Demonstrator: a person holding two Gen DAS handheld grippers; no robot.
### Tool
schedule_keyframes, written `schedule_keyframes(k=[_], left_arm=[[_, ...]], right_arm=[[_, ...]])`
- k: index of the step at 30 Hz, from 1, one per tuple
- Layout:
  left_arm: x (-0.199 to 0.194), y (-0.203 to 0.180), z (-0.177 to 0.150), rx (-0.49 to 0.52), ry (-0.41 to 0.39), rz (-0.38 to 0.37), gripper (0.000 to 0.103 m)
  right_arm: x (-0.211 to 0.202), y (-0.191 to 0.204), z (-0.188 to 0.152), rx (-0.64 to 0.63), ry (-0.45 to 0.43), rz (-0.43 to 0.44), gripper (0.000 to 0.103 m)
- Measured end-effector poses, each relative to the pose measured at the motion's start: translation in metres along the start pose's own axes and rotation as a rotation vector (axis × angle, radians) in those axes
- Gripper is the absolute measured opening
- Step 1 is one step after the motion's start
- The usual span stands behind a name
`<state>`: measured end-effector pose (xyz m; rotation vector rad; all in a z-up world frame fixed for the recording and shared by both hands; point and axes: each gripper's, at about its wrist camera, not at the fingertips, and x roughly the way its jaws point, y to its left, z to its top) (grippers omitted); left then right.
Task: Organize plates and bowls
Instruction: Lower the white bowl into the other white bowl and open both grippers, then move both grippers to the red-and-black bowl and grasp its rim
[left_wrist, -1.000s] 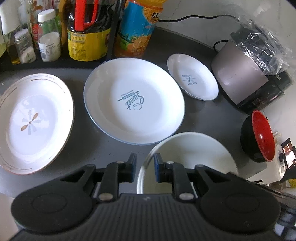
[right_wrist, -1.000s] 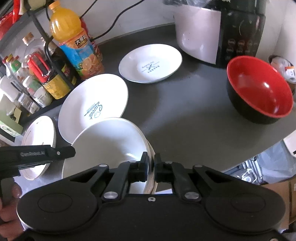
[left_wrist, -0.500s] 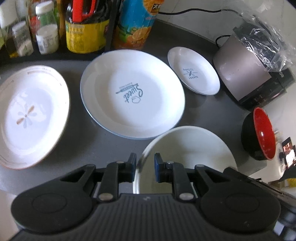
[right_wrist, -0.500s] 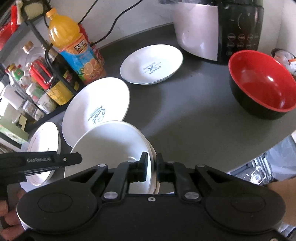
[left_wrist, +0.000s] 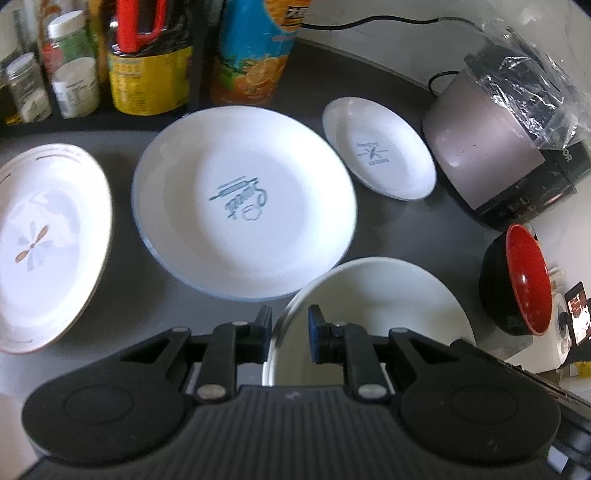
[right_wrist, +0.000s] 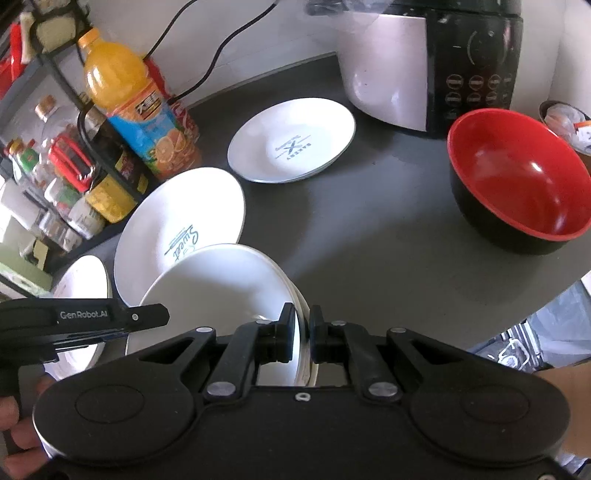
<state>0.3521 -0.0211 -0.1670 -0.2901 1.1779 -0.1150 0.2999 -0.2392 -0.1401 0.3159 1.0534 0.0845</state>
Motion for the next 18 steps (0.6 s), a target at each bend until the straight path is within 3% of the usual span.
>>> schedule_keyframes(k=[2, 3, 5, 6, 7, 10, 14, 18], left_arm=[[-0.001, -0.007, 0.005, 0.007, -0.014, 0.001, 0.017], [-0.003, -0.011, 0.008, 0.021, -0.027, 0.011, 0.017], [-0.004, -0.021, 0.016, 0.055, -0.023, 0.037, 0.019], [-0.005, -0.025, 0.019, 0.067, -0.027, 0.046, 0.021], [-0.008, -0.030, 0.022, 0.080, -0.042, 0.057, 0.022], [-0.015, -0.048, 0.032, 0.121, -0.085, 0.076, 0.030], [-0.015, -0.077, 0.040, 0.177, -0.121, 0.081, 0.061], [-0.007, -0.108, 0.042, 0.237, -0.139, 0.095, 0.069]], right_arm=[[-0.001, -0.005, 0.004, 0.011, -0.001, -0.003, 0.011], [-0.002, -0.008, 0.005, 0.021, -0.001, -0.001, 0.017], [-0.007, -0.015, 0.009, 0.044, -0.012, -0.001, 0.040], [-0.012, -0.019, 0.011, 0.055, -0.027, -0.002, 0.057], [-0.017, -0.024, 0.013, 0.064, -0.047, 0.000, 0.065], [-0.027, -0.040, 0.018, 0.084, -0.078, -0.003, 0.066], [-0.032, -0.071, 0.025, 0.135, -0.091, -0.034, 0.066], [-0.030, -0.103, 0.029, 0.209, -0.086, -0.063, 0.066]])
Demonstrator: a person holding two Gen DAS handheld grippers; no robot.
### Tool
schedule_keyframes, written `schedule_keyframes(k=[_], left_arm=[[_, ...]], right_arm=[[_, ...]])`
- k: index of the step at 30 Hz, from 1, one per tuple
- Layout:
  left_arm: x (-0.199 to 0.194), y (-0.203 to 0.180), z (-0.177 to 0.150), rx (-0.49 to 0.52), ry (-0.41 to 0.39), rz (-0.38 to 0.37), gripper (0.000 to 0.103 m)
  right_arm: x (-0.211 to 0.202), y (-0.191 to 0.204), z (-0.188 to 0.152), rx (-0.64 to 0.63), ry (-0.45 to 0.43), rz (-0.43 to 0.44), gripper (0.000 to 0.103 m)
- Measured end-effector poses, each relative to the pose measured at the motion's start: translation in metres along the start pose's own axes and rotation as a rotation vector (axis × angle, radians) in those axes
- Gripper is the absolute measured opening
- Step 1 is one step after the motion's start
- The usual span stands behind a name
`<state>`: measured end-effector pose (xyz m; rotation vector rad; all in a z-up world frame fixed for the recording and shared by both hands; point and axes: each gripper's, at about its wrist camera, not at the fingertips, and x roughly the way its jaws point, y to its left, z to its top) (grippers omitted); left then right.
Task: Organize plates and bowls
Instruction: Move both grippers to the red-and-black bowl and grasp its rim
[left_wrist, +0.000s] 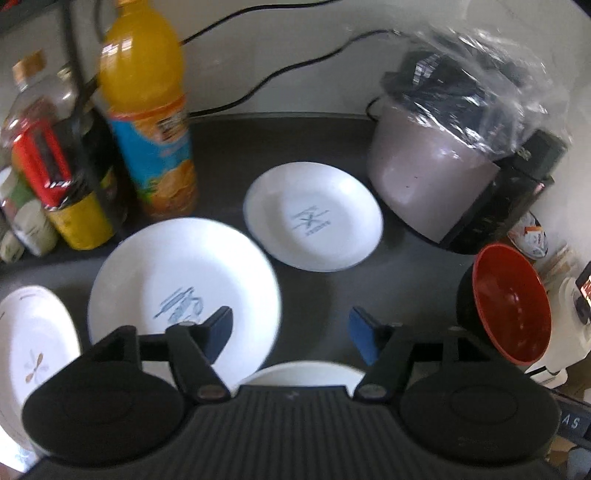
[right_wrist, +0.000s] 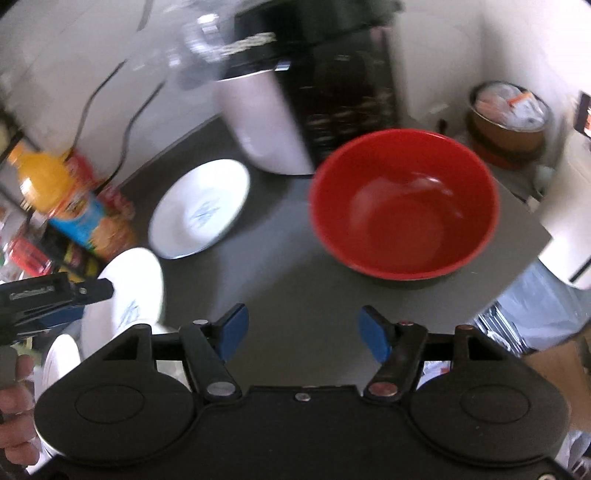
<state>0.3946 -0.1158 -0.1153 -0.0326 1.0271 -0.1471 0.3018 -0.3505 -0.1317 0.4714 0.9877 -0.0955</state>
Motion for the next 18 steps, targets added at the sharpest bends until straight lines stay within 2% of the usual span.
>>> schedule_keyframes(k=[11, 18], left_arm=[[0.017, -0.059, 0.012, 0.026, 0.019, -0.030, 0.069], [0.021, -0.073, 0.013, 0.021, 0.023, -0.024, 0.069]], right_arm=[[0.006, -0.051, 0.023, 0.078, -0.009, -0.024, 0.066], [0.008, -0.066, 0.034, 0.057, -0.032, -0.062, 0.066]])
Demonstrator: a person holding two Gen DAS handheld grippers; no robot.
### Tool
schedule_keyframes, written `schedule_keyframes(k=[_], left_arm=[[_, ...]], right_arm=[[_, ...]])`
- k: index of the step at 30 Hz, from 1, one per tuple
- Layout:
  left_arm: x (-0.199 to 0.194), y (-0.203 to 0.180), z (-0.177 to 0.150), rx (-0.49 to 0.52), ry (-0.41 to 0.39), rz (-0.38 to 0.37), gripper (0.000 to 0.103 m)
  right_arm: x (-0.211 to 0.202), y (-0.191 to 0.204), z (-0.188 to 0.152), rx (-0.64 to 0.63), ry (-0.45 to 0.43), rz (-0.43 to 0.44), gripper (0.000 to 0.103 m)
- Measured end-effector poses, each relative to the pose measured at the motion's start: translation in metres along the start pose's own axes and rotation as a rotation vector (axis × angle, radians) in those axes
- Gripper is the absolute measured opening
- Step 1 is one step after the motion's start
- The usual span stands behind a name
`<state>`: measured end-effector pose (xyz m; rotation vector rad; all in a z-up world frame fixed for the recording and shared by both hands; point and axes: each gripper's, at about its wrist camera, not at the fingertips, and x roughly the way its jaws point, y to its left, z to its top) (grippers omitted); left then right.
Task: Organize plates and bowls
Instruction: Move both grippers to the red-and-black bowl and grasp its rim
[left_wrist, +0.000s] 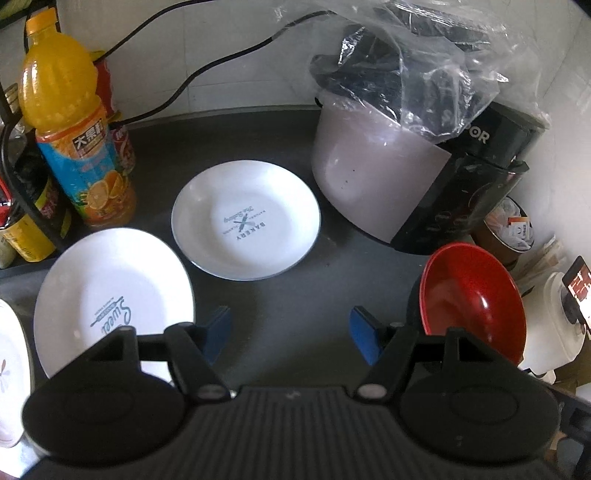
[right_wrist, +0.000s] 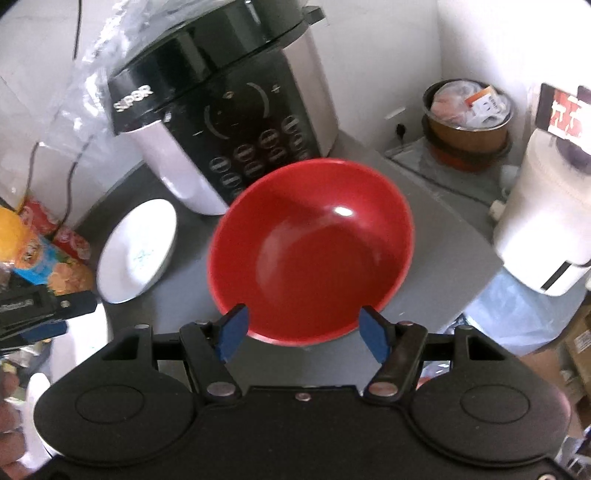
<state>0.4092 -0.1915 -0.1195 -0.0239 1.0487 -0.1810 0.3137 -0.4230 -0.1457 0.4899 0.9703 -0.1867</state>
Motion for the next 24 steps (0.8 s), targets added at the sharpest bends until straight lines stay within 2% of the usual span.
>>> schedule_keyframes(k=[3, 6, 10, 11, 15, 18, 24], left_arm=[[-0.001, -0.001, -0.001, -0.003, 0.004, -0.002, 0.069], [0.000, 0.000, -0.002, -0.005, 0.005, 0.008, 0.069], [0.001, 0.006, -0.004, -0.023, 0.011, 0.008, 0.069], [0.002, 0.007, -0.004, -0.024, 0.013, 0.011, 0.069], [0.005, 0.012, -0.005, -0.035, 0.019, 0.019, 0.069], [0.011, 0.010, 0.000, -0.040, 0.023, -0.004, 0.069], [0.024, -0.012, 0.012, -0.014, 0.033, -0.046, 0.069]], right_arm=[[0.004, -0.004, 0.005, -0.001, -0.013, -0.039, 0.066], [0.011, -0.009, 0.009, 0.011, 0.006, -0.088, 0.058], [0.017, -0.018, 0.011, 0.043, 0.023, -0.142, 0.058], [0.020, -0.019, 0.011, 0.035, 0.030, -0.146, 0.057], [0.035, -0.019, 0.010, 0.011, 0.063, -0.144, 0.043], [0.044, -0.019, 0.008, 0.012, 0.077, -0.147, 0.037], [0.048, -0.020, 0.009, 0.027, 0.079, -0.156, 0.036]])
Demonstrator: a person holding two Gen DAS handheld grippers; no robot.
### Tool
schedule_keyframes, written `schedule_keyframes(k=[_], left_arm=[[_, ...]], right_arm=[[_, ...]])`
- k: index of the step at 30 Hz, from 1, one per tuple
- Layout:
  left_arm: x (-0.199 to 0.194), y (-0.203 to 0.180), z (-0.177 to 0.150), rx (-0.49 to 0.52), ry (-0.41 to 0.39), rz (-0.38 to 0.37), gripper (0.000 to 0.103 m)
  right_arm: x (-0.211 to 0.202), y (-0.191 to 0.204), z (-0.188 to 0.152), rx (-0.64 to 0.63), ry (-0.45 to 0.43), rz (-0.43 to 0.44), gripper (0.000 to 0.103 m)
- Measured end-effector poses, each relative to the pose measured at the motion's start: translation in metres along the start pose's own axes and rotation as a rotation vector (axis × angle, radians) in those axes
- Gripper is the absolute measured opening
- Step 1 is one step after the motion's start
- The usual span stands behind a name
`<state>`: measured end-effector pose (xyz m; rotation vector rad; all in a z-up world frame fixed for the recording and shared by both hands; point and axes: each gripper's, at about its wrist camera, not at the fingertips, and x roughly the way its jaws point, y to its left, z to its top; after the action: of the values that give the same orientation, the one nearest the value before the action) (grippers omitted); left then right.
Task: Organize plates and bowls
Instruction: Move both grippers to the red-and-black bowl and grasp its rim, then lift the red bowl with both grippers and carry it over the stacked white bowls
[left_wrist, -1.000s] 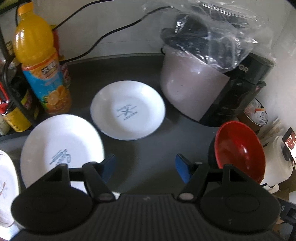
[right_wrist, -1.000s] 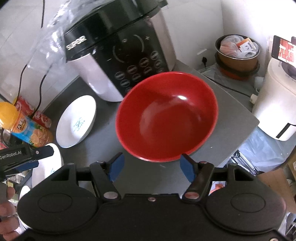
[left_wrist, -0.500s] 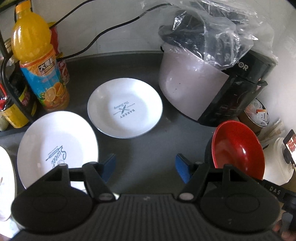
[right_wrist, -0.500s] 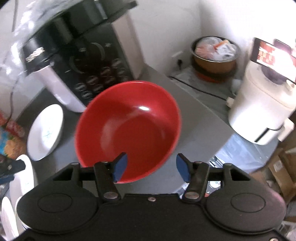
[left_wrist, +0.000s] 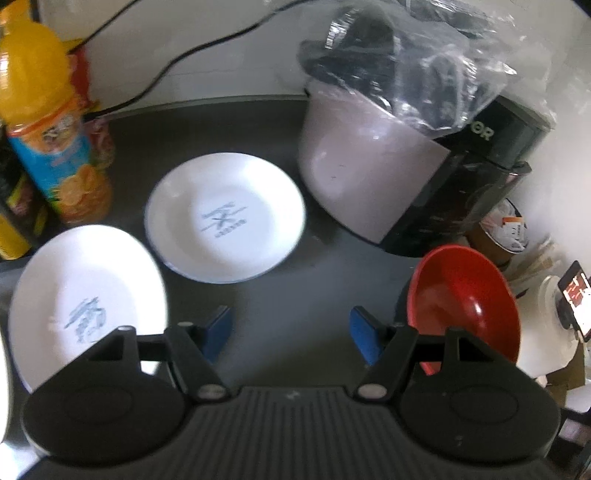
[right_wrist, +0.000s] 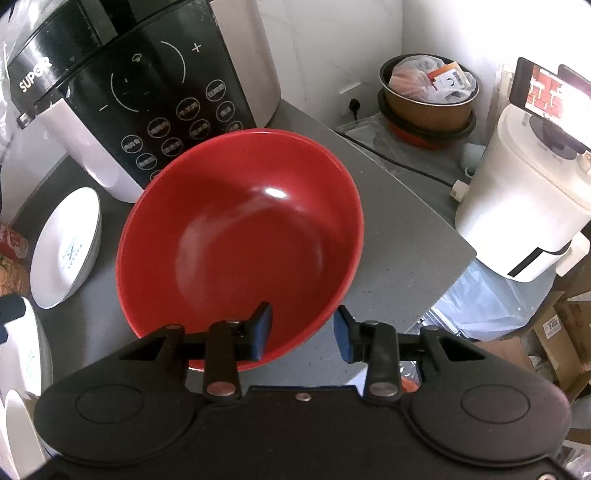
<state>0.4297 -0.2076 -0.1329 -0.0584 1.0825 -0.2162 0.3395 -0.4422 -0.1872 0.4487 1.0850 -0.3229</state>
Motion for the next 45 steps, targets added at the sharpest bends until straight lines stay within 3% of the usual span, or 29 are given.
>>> schedule_keyframes(k=[18, 21, 23, 26, 31, 45], left_arm=[[0.056, -0.060, -0.004, -0.036, 0.063, -0.064, 0.065], [0.061, -0.065, -0.008, -0.028, 0.068, -0.084, 0.054], [0.065, -0.066, -0.011, -0.041, 0.077, -0.098, 0.032], [0.070, -0.064, -0.016, -0.068, 0.099, -0.122, 0.021], [0.069, -0.060, -0.020, -0.057, 0.076, -0.068, 0.004], [0.014, -0.037, -0.013, -0.055, -0.035, -0.033, 0.004]], right_arm=[[0.006, -0.004, 0.012, -0.037, 0.014, 0.007, 0.027], [0.006, -0.003, 0.012, -0.041, 0.014, 0.004, 0.025], [0.005, -0.002, 0.012, -0.051, 0.010, 0.007, 0.024], [0.004, -0.002, 0.010, -0.058, 0.010, 0.015, 0.021], [-0.001, 0.004, 0.010, -0.092, -0.008, 0.009, 0.019], [-0.031, 0.031, 0.007, -0.145, -0.072, 0.085, 0.019]])
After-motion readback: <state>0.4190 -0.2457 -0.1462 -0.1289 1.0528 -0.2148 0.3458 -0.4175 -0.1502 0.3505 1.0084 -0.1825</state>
